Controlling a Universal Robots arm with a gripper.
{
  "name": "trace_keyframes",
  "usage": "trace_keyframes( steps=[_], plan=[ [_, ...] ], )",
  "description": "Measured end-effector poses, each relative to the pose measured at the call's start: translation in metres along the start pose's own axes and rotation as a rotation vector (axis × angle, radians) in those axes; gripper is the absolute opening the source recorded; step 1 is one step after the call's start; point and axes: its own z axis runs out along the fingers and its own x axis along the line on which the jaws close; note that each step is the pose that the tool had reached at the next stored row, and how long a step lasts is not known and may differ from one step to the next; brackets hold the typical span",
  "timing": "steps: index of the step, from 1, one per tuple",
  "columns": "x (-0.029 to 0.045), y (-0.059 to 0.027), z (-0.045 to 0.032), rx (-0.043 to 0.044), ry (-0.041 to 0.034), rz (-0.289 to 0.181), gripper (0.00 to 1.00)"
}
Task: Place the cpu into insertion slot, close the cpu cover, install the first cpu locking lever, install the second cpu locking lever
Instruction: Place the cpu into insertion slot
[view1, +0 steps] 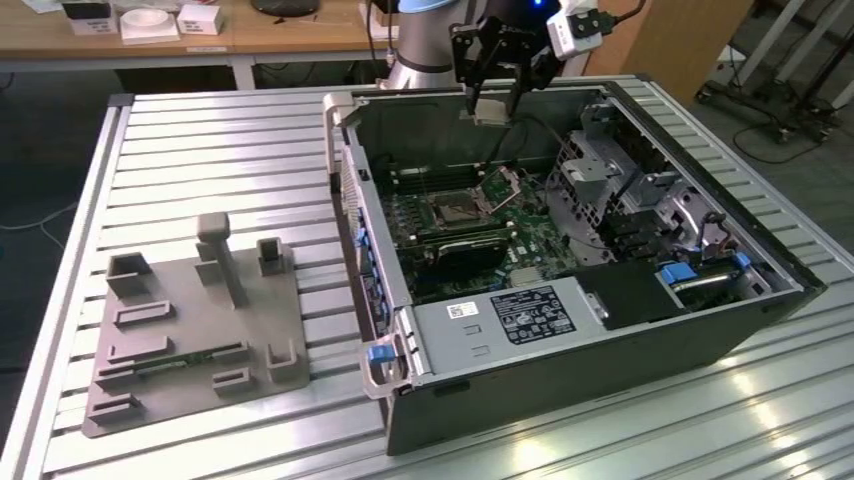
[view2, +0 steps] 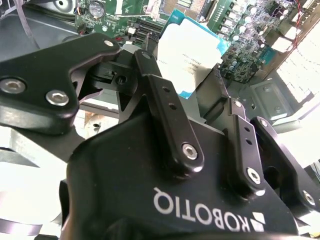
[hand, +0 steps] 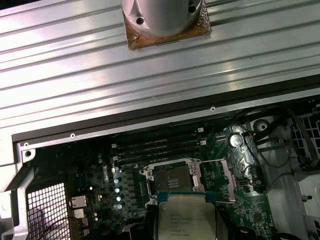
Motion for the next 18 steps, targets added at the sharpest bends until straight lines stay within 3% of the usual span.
trace_keyframes(
  steps=[10,18],
  plan=[
    [0.0,0.0,0.0002,-0.0001,-0.0004,0.004,0.54],
    [-0.0001,-0.0002,0.0026,-0.0019,-0.0112,0.124,0.54]
  ],
)
